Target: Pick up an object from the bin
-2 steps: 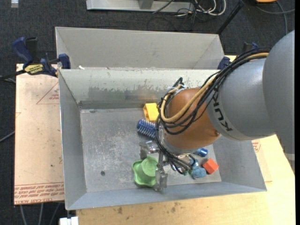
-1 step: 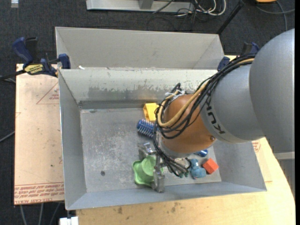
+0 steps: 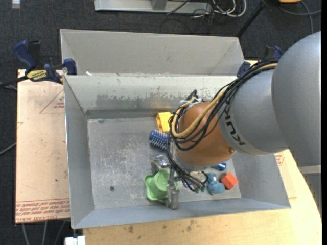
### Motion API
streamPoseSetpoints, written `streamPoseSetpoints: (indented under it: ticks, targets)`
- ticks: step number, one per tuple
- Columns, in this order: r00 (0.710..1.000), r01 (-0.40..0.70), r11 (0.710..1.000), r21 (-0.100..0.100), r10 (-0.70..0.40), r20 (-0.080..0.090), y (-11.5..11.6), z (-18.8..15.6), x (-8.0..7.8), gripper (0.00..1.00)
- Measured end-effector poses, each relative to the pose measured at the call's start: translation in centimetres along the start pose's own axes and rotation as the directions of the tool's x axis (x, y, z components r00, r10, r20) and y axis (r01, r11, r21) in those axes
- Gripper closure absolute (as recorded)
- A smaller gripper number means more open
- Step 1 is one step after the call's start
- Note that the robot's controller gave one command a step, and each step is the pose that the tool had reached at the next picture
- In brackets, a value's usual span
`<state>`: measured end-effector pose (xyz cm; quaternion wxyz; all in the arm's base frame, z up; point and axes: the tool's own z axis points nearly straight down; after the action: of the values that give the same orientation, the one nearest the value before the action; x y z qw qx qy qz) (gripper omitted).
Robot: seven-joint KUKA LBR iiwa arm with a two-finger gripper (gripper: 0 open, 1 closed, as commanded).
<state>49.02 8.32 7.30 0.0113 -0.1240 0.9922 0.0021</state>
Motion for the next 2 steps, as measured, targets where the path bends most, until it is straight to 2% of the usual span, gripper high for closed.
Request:
streamPoseSetpoints:
  ticks: [1,2]
  targets:
    - [1.0,0.0,1.0,0.0,0.0,0.006,-0.02,-0.3,-0.2,1.0]
    - [1.0,-0.003,1.0,0.001,0.003,-0.011,-0.03,-0.64,-0.57,1.0]
